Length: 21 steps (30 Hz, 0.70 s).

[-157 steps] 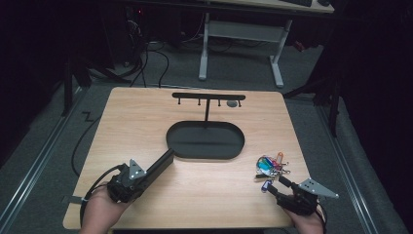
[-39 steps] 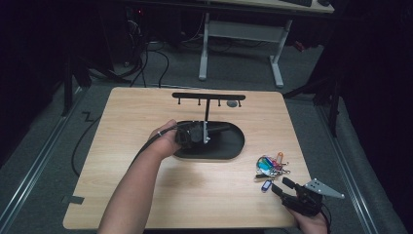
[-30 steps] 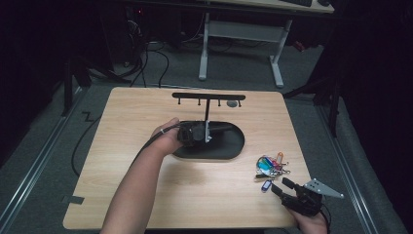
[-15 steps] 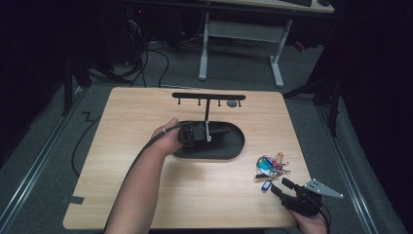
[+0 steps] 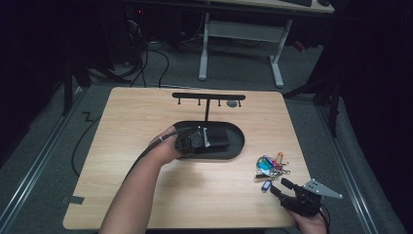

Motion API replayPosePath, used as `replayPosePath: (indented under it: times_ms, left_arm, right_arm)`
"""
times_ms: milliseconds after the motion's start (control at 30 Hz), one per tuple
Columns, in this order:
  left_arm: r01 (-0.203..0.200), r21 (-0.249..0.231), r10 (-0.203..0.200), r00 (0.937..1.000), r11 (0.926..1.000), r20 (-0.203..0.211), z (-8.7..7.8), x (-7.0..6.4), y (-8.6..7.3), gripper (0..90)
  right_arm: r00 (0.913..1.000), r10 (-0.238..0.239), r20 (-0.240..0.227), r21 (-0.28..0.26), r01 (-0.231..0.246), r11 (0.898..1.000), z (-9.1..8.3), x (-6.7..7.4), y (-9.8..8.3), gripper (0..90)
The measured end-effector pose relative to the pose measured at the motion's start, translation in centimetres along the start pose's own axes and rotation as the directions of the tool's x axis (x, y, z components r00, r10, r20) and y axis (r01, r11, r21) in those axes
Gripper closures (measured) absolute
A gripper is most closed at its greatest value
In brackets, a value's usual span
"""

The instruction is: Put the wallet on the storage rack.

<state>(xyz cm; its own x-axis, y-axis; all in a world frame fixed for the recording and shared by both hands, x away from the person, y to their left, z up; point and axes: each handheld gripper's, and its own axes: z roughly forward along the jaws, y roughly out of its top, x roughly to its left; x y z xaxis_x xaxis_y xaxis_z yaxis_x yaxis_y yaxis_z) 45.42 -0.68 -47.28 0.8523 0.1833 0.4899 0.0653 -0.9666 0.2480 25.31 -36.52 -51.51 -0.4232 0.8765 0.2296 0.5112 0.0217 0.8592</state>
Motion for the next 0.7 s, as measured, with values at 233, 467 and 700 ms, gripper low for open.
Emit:
replayPosePath:
  times_ms: [233, 467, 700]
  left_arm:
    - [0.115, -0.091, -0.114, 0.9933, 0.9891, 0.015, -1.7, 0.0, -1.0, 54.5]
    - [0.244, -0.196, -0.237, 0.9697, 0.9498, 0.06, -4.7, -1.4, -3.6, 54.5]
    - [0.367, -0.251, -0.345, 0.9296, 0.8955, 0.13, -5.8, -4.4, -7.3, 54.1]
  right_arm:
    - [1.0, -0.006, 0.004, -0.004, 0.006, 1.0, -0.1, -0.1, 0.0, 37.5]
    - [0.9996, -0.02, 0.02, 0.003, 0.02, 1.0, -0.2, -0.1, 0.0, 38.8]
    - [0.9983, -0.046, 0.037, 0.028, 0.045, 0.999, -0.1, 0.2, 0.0, 41.5]
